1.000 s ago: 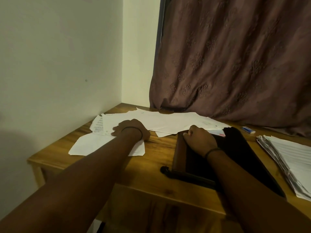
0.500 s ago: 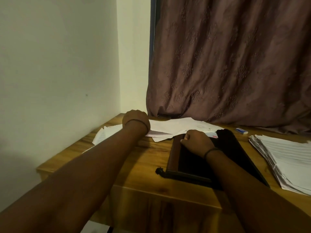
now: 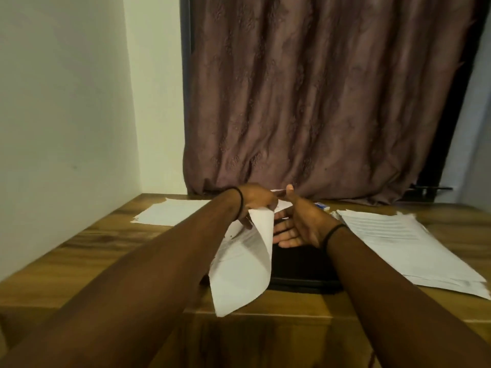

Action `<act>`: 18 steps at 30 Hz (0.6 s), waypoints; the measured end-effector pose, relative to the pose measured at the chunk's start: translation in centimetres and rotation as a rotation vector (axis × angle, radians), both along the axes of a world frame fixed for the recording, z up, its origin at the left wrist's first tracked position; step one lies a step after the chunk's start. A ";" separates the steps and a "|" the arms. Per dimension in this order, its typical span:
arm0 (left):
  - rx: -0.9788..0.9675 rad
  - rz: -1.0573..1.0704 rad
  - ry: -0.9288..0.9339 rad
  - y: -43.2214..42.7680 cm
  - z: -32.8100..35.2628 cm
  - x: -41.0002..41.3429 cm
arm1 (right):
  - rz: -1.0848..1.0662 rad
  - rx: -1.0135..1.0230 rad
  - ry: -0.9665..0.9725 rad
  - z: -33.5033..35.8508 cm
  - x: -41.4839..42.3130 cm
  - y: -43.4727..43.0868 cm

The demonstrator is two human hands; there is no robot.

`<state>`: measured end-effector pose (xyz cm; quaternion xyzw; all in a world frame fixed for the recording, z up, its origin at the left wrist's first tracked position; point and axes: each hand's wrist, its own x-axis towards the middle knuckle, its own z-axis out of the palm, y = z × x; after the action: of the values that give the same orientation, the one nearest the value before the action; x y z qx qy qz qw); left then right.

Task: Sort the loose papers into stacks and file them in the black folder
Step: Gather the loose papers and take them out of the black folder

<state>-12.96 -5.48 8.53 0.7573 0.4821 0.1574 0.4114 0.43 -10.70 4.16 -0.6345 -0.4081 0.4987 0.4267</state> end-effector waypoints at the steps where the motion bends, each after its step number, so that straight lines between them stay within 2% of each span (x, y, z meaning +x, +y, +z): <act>1: -0.084 -0.052 -0.013 -0.4 -0.8 1.1 | -0.008 -0.003 0.002 -0.2 1.1 -0.8; 4: -0.211 -0.223 -0.030 -1.2 -2.5 3.4 | -0.085 0.015 -0.078 -0.4 3.3 -2.9; 6: -0.236 -0.224 -0.107 -0.9 -3.4 4.2 | -0.158 0.011 -0.281 -0.9 4.7 -3.2; 8: -0.151 -0.096 -0.250 0.2 -4.2 4.6 | -0.167 -0.027 -0.385 -1.7 5.9 -3.1; 9: -0.006 0.004 -0.266 1.1 -4.7 4.6 | -0.193 -0.025 -0.365 -2.3 6.4 -2.8; 11: 0.453 0.186 -0.028 3.0 -5.4 4.2 | -0.243 -0.035 -0.382 -3.0 7.0 -2.9; 12: 0.611 0.230 0.117 3.6 -5.8 3.8 | -0.241 -0.026 -0.425 -3.0 7.2 -2.8; 13: 0.651 0.248 0.240 4.3 -6.4 3.3 | -0.253 -0.010 -0.463 -2.8 7.5 -2.8; 15: 0.537 0.238 0.390 5.3 -7.7 2.3 | -0.293 0.047 -0.490 -2.3 8.7 -2.7; 18: 0.444 0.203 0.466 6.4 -9.7 2.1 | -0.390 0.091 -0.514 -2.3 11.7 -2.4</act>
<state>-10.82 0.97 -1.14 0.7920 0.5903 0.1212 0.0975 12.18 -13.10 1.85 -0.7861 -0.3951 0.2122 0.4253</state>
